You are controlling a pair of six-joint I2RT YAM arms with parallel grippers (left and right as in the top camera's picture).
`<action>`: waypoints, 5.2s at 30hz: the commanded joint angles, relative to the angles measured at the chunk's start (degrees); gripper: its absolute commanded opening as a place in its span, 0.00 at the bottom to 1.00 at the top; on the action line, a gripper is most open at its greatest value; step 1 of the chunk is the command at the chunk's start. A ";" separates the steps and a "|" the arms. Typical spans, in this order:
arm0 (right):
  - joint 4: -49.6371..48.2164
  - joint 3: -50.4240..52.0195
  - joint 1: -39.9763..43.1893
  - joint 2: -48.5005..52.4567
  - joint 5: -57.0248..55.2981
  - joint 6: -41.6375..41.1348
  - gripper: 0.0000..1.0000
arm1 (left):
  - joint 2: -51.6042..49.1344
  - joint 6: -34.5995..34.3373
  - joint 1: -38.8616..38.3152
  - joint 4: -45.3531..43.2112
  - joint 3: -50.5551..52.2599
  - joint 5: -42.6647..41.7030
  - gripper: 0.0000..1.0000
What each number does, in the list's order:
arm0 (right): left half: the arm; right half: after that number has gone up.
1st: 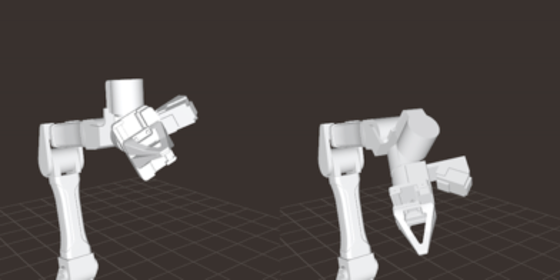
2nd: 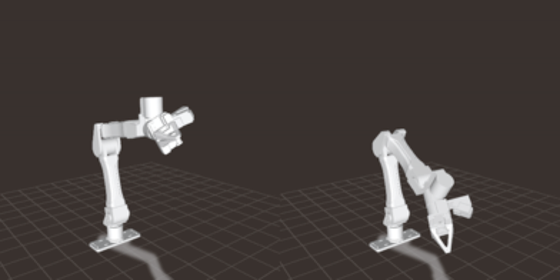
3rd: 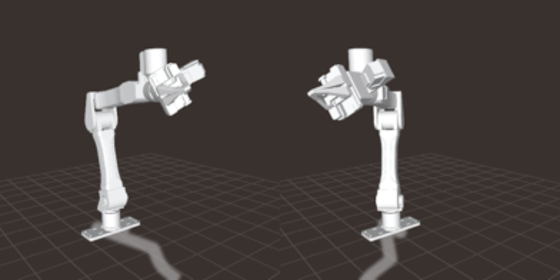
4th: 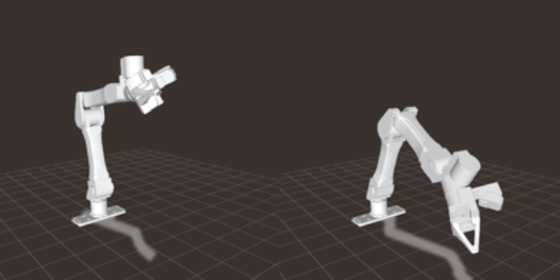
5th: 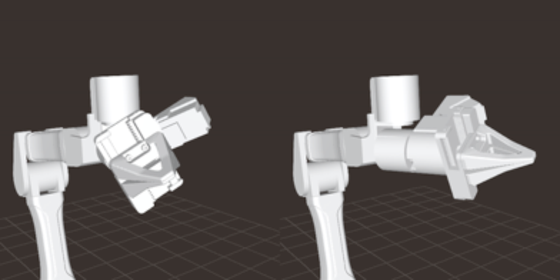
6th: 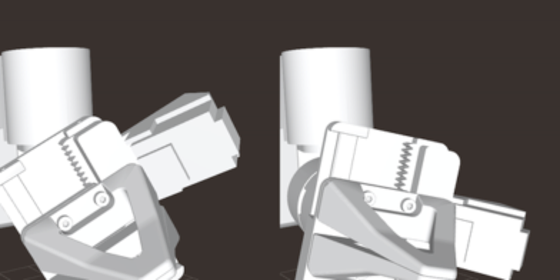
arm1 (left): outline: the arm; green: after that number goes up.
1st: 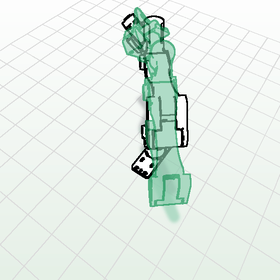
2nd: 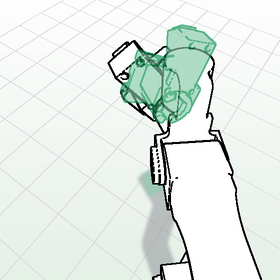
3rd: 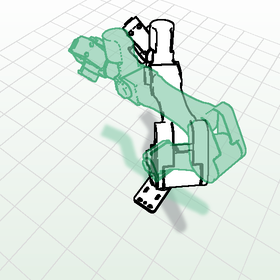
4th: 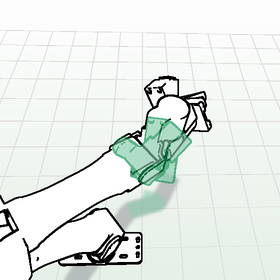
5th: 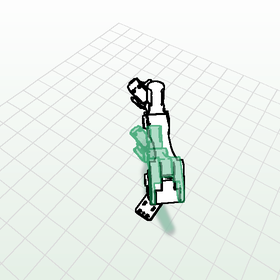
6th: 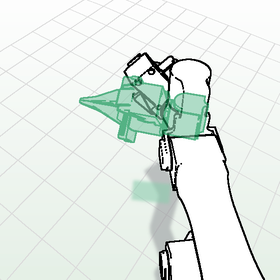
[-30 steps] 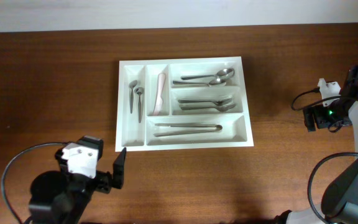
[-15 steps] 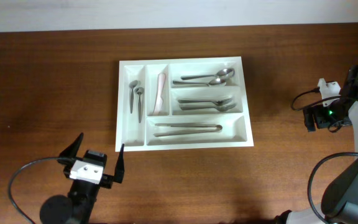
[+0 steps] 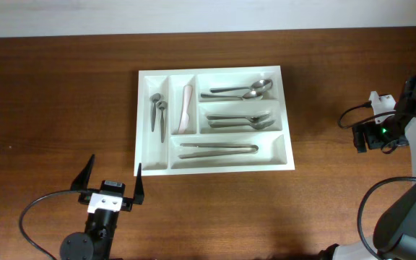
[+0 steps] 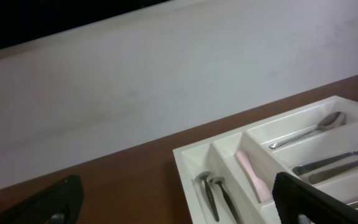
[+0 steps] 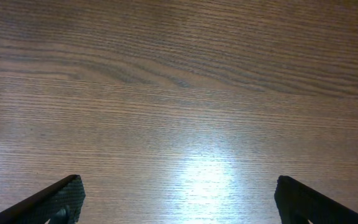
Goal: Pack container
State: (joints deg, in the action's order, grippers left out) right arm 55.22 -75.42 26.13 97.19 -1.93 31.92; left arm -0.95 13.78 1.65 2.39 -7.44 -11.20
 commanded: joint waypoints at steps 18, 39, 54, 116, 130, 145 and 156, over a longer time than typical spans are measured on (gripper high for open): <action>0.00 0.00 0.13 -0.07 0.13 -0.04 0.99 | 0.66 0.48 0.39 1.05 6.97 -1.03 0.99; 0.00 0.00 0.13 -0.07 0.13 -0.04 0.98 | 0.66 0.48 0.39 1.05 6.97 -1.03 0.99; 0.00 0.00 0.13 -0.07 0.13 -0.04 0.99 | 0.66 0.48 0.39 1.05 6.97 -1.03 0.99; -66.84 63.93 -30.56 -97.00 9.18 -19.76 0.99 | 0.66 0.48 0.39 1.05 6.97 -1.03 0.99; -66.82 69.99 -26.91 -97.00 7.04 -19.78 0.99 | 0.66 0.48 0.39 1.05 6.97 -1.03 0.99; -65.09 75.10 -26.80 -97.00 7.30 -20.00 0.99 | 0.66 0.48 0.39 1.05 6.97 -1.03 0.99; -51.15 75.10 -26.80 -97.00 7.85 -20.41 0.99 | 0.66 0.48 0.39 1.05 6.97 -1.03 0.99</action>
State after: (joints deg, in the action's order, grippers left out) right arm 3.60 -0.58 -1.13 0.84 6.00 12.01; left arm -0.84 13.76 1.69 3.49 -0.86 -11.42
